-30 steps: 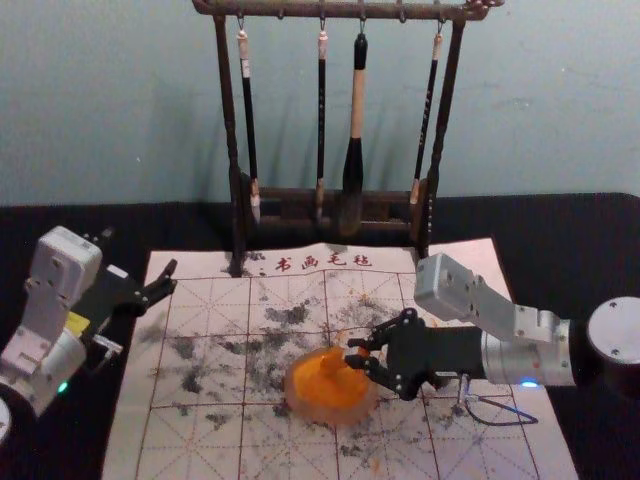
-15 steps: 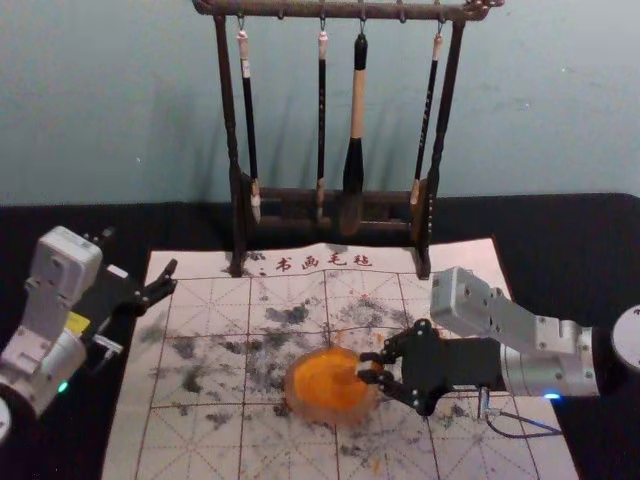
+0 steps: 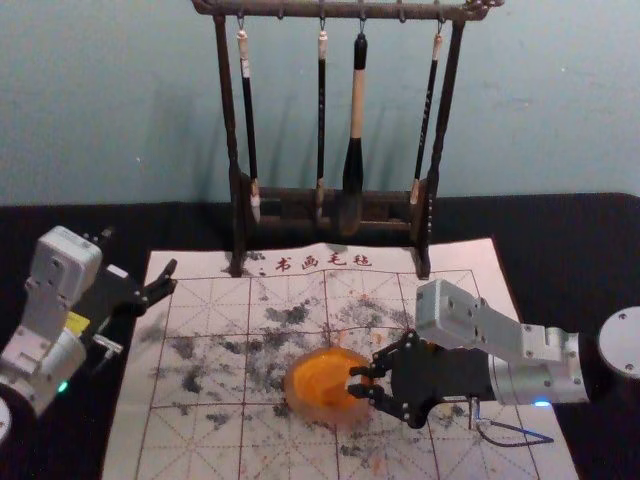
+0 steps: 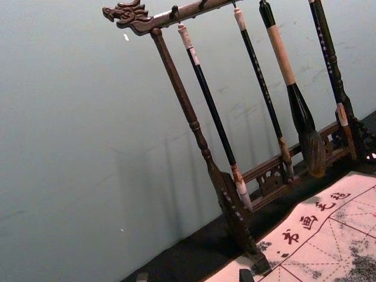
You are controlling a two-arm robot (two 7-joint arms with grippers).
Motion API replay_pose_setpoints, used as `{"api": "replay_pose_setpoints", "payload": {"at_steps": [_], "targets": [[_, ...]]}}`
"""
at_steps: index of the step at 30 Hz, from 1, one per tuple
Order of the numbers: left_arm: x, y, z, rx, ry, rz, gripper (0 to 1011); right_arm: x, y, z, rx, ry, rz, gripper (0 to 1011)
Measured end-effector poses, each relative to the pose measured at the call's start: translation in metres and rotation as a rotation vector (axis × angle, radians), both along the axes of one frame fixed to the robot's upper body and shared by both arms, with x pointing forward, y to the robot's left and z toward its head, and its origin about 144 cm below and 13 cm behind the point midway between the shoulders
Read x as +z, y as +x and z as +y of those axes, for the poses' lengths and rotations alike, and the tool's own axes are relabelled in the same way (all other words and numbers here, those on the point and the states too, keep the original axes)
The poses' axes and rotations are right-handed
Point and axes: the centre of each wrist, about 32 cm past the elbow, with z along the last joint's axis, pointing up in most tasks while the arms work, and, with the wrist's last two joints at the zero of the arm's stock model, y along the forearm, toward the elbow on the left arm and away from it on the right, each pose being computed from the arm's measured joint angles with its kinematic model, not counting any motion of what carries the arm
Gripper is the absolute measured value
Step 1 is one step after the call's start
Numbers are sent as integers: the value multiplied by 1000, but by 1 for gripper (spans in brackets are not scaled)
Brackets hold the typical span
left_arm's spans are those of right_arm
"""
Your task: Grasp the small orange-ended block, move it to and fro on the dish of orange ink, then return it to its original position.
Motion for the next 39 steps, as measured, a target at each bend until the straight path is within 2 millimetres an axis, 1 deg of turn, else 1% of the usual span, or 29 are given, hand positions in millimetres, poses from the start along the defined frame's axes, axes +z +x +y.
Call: {"api": "replay_pose_setpoints", "payload": {"at_steps": [6,17,26,39], "targets": [[0,0,0,0,0,0,1001,0,3,4,-8,0,-1,118],[0,0,0,0,0,0,1001,-1,9,3,-39,-10,-4,119],[0,0,0,0,0,0,1001,-1,11,-2,-62,-19,-6,118],[0,0,0,0,0,0,1001,7,5,-13,-85,-2,-28,119]]}}
